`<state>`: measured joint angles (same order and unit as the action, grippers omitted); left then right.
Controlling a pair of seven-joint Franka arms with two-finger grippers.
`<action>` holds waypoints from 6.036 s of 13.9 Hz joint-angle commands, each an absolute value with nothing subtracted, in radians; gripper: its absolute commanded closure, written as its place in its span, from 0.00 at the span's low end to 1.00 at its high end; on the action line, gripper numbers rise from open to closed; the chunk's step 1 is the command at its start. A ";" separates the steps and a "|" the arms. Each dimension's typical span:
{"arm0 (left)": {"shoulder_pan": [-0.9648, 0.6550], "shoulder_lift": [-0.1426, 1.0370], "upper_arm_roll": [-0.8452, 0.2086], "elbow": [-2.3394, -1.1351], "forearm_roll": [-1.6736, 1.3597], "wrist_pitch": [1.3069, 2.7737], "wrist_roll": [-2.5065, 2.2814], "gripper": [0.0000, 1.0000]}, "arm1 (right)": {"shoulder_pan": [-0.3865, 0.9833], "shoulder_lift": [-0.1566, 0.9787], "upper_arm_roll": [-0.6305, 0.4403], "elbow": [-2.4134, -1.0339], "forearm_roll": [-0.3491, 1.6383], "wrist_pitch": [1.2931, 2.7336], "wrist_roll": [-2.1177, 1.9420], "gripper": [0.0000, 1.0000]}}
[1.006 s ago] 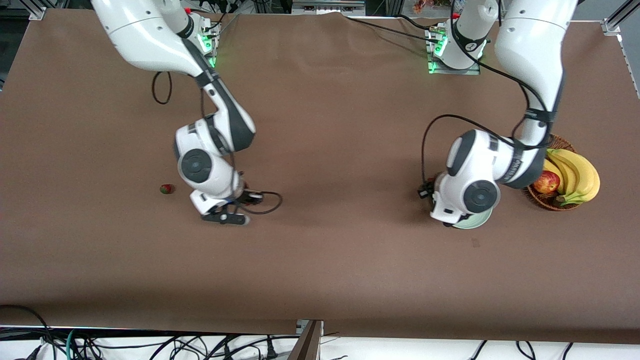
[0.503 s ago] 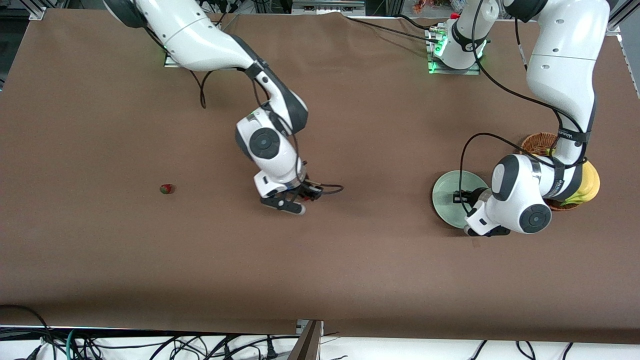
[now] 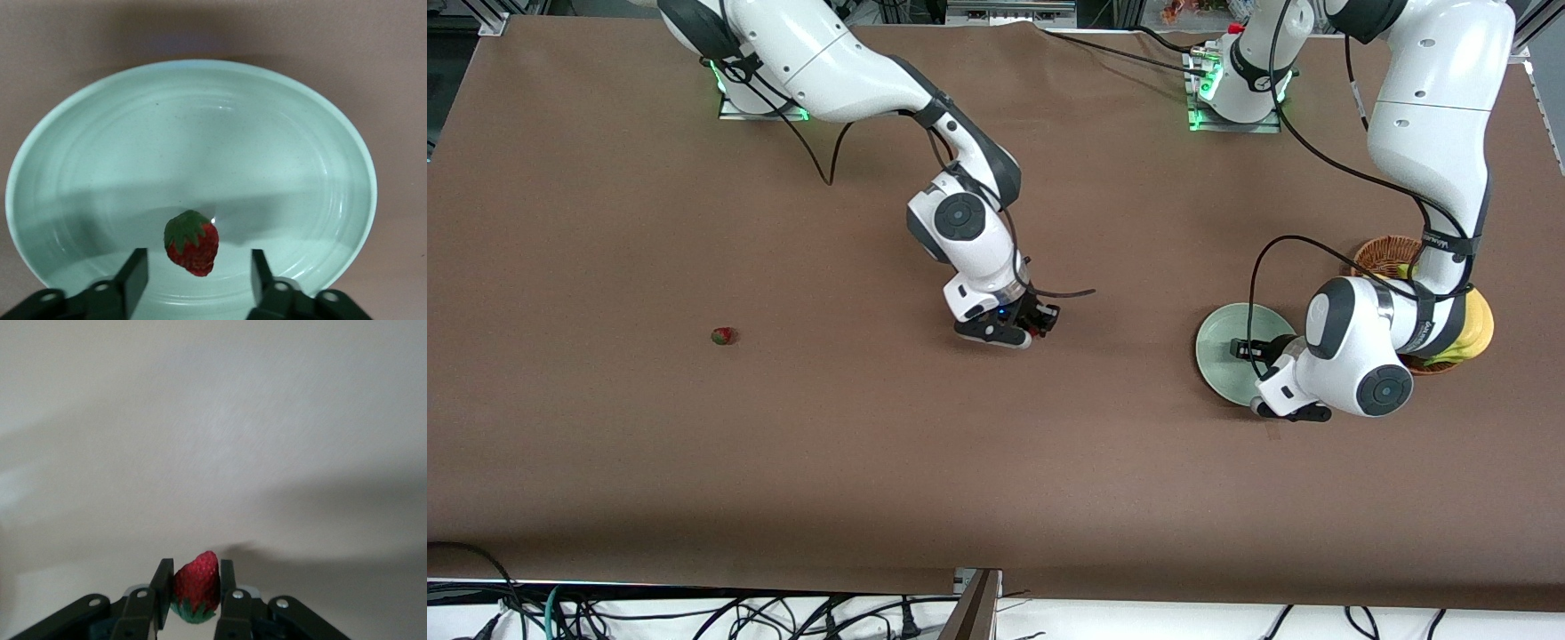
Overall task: Collect all strawberries into plate
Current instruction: 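Drop the strawberry onto the plate while the right gripper carries another mid-table, then grasp the second strawberry with the left gripper while the right gripper grasps the third, then drop the strawberry onto the plate while the right gripper sets the third mid-table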
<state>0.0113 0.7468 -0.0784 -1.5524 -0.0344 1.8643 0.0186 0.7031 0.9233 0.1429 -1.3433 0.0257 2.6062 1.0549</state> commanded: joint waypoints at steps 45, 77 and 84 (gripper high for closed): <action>-0.380 0.841 -0.221 -1.506 -0.083 2.275 -1.287 0.92 | 0.230 0.540 -0.229 -1.950 0.155 2.270 -0.164 0.00; 0.005 0.787 -0.207 -1.376 0.067 1.744 -0.413 0.00 | 0.718 0.890 0.043 -1.410 0.152 2.635 0.977 0.79; -0.006 0.787 -0.206 -1.382 0.067 1.743 -0.422 0.00 | 0.723 0.846 0.005 -1.408 0.082 2.536 0.965 0.00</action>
<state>-0.0004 0.7954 -0.2017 -1.3719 0.0428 1.7526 -0.4270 0.7373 0.8848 0.0339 -1.4287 0.1209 2.6315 0.9751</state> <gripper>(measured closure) 0.000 0.344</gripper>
